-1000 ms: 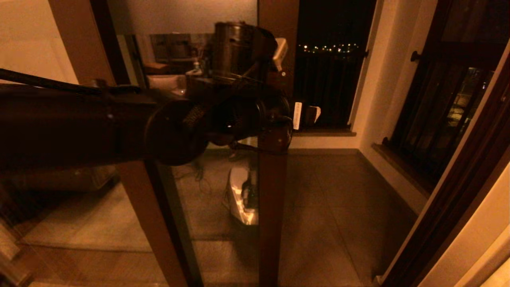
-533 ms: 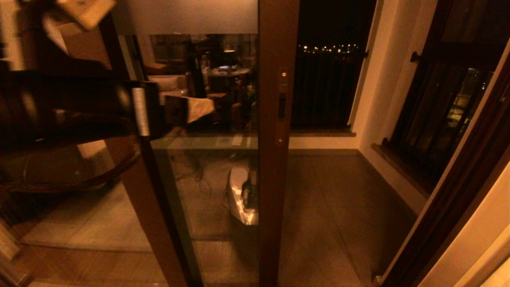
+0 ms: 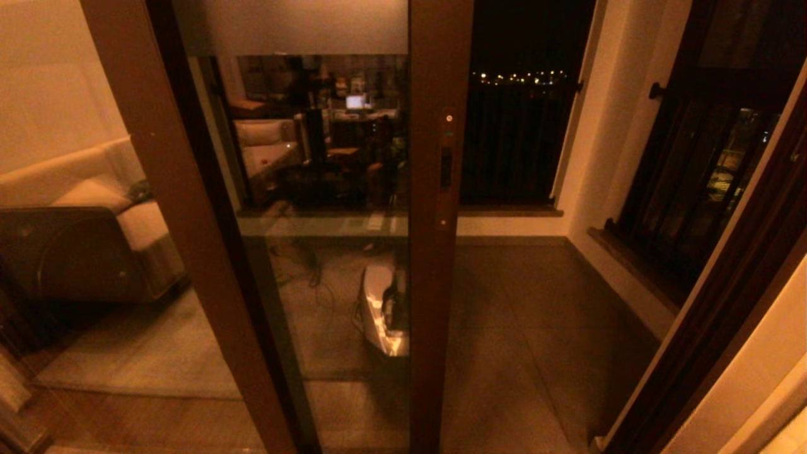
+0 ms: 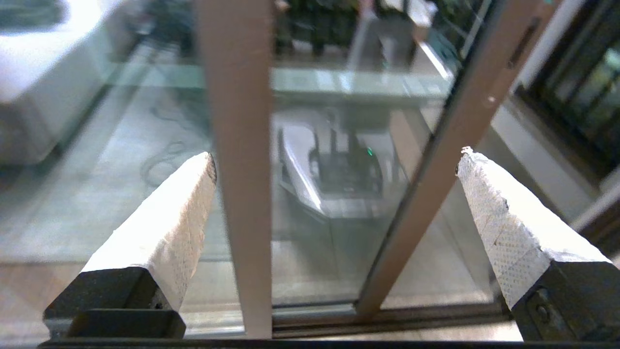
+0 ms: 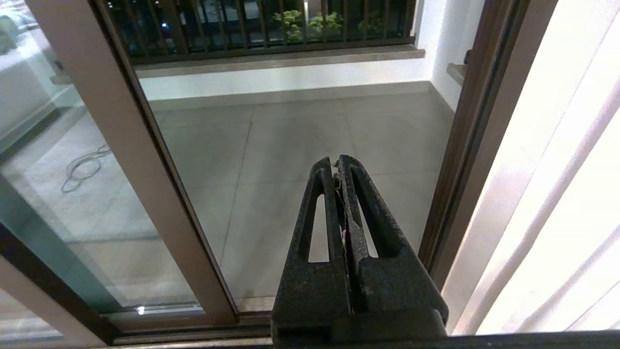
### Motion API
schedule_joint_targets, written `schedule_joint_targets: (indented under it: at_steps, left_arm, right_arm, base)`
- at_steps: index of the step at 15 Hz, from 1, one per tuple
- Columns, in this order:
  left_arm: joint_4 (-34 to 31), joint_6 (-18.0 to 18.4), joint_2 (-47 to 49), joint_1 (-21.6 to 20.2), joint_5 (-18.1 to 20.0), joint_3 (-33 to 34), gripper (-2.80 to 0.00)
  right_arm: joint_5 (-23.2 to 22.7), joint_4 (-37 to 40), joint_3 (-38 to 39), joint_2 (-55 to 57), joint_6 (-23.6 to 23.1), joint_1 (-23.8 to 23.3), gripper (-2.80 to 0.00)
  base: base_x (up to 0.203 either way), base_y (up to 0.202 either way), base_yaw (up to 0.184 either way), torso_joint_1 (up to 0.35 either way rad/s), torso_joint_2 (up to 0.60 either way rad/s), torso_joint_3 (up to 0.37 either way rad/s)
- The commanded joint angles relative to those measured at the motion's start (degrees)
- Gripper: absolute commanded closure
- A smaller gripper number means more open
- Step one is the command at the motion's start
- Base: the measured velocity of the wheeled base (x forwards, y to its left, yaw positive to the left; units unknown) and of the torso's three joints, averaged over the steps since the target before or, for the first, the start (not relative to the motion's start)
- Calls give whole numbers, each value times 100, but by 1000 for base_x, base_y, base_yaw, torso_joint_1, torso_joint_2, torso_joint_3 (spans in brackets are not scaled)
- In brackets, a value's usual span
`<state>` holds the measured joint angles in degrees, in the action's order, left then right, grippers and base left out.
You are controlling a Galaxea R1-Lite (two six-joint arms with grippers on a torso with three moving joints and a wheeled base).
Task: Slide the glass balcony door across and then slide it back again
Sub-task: Close the slid door
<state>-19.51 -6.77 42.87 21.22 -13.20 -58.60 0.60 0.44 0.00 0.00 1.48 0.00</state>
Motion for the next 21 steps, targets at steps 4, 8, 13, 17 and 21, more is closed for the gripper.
schedule_joint_targets:
  at_steps: [4,8,13,17,21]
  left_arm:
    - [-226,-120,-1106,-394,353,358,0]
    - [-237,-174,-1523,-708,399,586,0]
    - [-722,-228,-1526,-1182,633,399,0]
    - [-1030,-228,-1607,-1303,833,437,0]
    - [-1024,-246,-1894,-1397,1375,681,0]
  right_arm:
    - [2,0,0,0,2,0,0]
    - [2,0,0,0,2,0,0]
    - [2,0,0,0,2,0,0]
    - [2,0,0,0,2,0,0]
    - [2,0,0,0,2,0,0]
  base:
    - [0,0,0,0,0,0]
    - [0,0,0,0,0,0]
    - [0,0,0,0,0,0]
    - [0,0,0,0,0,0]
    - [0,0,0,0,0,0]
